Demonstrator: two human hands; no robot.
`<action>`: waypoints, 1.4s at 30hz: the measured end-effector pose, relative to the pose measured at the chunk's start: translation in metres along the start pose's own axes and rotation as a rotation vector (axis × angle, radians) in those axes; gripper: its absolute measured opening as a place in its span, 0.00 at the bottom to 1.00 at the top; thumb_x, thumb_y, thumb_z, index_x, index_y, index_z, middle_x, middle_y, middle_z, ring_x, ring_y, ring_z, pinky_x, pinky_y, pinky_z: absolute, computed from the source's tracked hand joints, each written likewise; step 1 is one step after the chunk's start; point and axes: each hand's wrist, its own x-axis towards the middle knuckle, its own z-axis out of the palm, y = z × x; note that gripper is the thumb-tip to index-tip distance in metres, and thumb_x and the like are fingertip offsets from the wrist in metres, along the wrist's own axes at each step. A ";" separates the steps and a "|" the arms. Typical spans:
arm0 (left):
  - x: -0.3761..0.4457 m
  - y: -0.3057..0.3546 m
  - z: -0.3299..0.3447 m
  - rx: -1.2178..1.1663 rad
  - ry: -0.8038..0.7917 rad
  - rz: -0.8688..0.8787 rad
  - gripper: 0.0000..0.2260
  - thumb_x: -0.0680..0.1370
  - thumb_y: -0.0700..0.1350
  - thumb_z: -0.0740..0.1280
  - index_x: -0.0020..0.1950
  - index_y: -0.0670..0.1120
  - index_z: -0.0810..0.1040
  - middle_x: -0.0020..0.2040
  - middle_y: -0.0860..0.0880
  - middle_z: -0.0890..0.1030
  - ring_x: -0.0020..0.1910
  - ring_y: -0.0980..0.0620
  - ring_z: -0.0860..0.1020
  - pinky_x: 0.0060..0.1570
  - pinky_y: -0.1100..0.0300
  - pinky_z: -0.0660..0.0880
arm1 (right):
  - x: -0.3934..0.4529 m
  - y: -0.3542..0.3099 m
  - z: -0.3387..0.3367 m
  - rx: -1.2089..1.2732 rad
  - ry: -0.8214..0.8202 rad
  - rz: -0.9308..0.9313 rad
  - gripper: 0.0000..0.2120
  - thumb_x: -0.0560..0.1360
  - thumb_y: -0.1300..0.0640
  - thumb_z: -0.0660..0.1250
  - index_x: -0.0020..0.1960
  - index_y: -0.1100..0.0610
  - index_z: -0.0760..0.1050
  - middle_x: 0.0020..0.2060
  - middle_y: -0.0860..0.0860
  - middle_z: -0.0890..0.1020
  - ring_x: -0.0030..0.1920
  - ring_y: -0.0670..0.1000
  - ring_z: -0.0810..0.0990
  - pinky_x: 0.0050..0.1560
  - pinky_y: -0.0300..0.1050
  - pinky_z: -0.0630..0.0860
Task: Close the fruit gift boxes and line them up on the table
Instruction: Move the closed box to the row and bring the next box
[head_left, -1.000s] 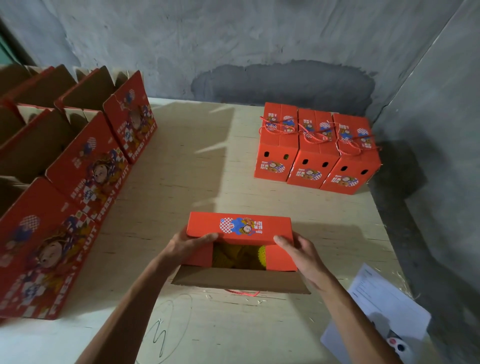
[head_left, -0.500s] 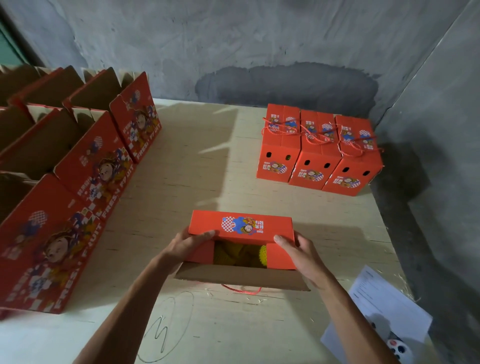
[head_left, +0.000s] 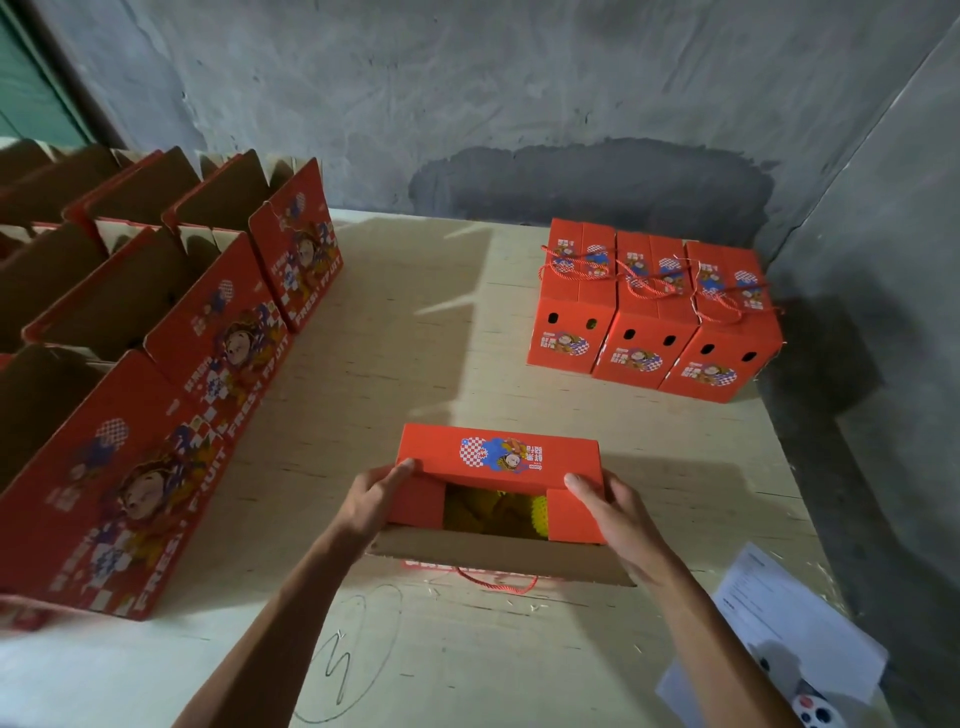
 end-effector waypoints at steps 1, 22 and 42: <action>-0.001 -0.001 0.000 0.015 0.011 0.000 0.20 0.76 0.60 0.69 0.50 0.43 0.86 0.40 0.47 0.87 0.40 0.48 0.84 0.36 0.59 0.80 | -0.001 0.000 0.000 0.006 0.002 0.000 0.22 0.73 0.31 0.72 0.63 0.39 0.79 0.56 0.46 0.86 0.54 0.51 0.86 0.56 0.59 0.83; -0.054 -0.019 -0.042 0.556 -0.068 0.629 0.20 0.73 0.34 0.67 0.66 0.42 0.80 0.70 0.49 0.78 0.69 0.48 0.77 0.62 0.40 0.78 | -0.059 -0.001 -0.015 -0.011 -0.091 -0.230 0.26 0.79 0.82 0.52 0.68 0.63 0.77 0.77 0.49 0.66 0.75 0.39 0.67 0.73 0.37 0.67; -0.032 0.002 0.004 1.102 0.010 0.784 0.38 0.77 0.70 0.63 0.78 0.46 0.68 0.79 0.47 0.67 0.76 0.44 0.66 0.73 0.40 0.67 | -0.051 -0.033 0.025 -0.680 0.345 -0.366 0.19 0.83 0.50 0.64 0.71 0.56 0.76 0.80 0.49 0.64 0.76 0.48 0.68 0.65 0.52 0.78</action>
